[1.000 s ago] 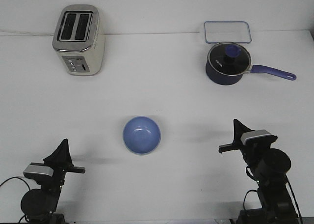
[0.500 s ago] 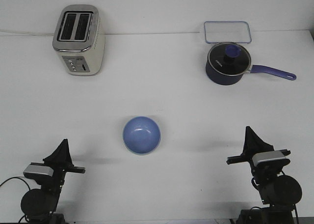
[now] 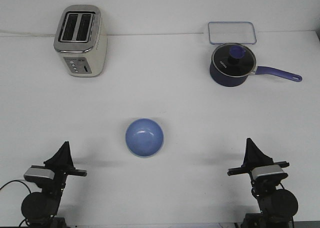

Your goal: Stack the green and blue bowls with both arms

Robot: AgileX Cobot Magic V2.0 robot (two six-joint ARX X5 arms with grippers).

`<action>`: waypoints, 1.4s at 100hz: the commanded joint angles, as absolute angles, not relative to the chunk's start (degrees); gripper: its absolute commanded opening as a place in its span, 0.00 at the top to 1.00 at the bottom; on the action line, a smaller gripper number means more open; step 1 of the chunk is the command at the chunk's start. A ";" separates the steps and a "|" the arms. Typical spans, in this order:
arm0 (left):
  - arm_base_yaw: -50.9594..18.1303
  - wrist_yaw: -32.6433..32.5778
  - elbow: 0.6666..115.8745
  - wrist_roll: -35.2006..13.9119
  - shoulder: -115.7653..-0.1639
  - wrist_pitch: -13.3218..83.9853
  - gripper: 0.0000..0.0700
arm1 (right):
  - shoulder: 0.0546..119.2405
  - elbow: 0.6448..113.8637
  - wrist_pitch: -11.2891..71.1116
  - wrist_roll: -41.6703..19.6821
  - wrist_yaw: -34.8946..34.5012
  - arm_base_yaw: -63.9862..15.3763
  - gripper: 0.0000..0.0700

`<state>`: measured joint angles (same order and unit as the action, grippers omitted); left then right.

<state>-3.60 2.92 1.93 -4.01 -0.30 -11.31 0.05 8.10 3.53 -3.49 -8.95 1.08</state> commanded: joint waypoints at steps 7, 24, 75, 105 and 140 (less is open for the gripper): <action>-3.55 2.81 0.80 -3.92 -0.19 -12.03 0.98 | 0.05 6.04 2.92 -4.32 -8.93 1.08 1.00; -3.55 2.81 0.80 -3.92 -0.19 -12.05 0.98 | 0.08 4.12 2.76 -4.32 -8.93 1.08 1.00; -3.55 2.81 0.80 -3.92 -0.19 -12.05 0.98 | 0.05 0.71 -8.84 -4.29 -8.82 1.08 1.00; -3.55 2.81 0.80 -3.92 -0.19 -12.05 0.98 | 0.05 0.71 -8.95 -4.32 -7.25 1.08 1.00; -3.55 2.79 0.80 -3.92 -0.19 -12.03 0.98 | 0.05 0.71 -8.97 -4.29 -7.09 1.08 1.00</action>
